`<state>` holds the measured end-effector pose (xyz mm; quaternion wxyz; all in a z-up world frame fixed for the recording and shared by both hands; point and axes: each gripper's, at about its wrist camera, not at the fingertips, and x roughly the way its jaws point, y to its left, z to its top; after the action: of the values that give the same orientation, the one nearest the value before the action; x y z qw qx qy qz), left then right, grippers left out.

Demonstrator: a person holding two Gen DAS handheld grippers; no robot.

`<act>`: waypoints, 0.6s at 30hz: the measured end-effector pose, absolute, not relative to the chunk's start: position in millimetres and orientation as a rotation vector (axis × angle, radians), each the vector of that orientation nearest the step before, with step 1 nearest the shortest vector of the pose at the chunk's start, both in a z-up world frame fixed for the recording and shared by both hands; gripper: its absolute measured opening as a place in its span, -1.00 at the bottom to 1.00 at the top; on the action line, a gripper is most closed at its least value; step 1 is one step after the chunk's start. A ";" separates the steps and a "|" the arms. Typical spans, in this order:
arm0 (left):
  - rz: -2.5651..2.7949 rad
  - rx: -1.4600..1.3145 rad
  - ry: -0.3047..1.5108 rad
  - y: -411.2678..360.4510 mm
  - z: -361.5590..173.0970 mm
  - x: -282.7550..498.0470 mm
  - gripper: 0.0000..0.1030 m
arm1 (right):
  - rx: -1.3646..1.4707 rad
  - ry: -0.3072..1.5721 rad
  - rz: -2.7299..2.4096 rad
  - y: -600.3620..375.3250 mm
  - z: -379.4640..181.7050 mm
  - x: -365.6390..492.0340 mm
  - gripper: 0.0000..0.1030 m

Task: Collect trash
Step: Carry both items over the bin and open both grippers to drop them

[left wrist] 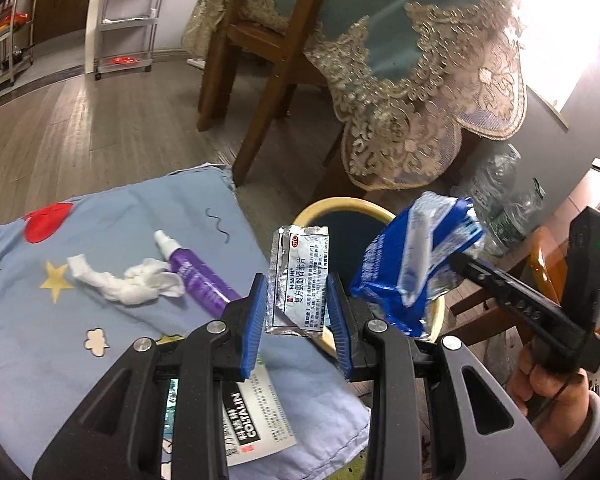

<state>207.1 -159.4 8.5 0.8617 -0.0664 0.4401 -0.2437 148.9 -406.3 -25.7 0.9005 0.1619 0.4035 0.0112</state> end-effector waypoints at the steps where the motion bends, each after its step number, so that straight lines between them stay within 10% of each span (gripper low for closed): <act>1: -0.516 -0.138 0.924 -163.2 8.2 207.1 -0.42 | 0.335 0.844 0.017 -406.7 -27.2 147.9 -0.56; 18: -0.555 -0.127 0.937 -185.0 4.6 207.6 -0.42 | 0.366 0.982 -0.048 -411.1 -58.8 155.9 -0.35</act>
<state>207.6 -185.0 4.6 0.8534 -0.0602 0.4455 -0.2640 155.9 -411.1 -58.8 0.8654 0.1749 0.4690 -0.0229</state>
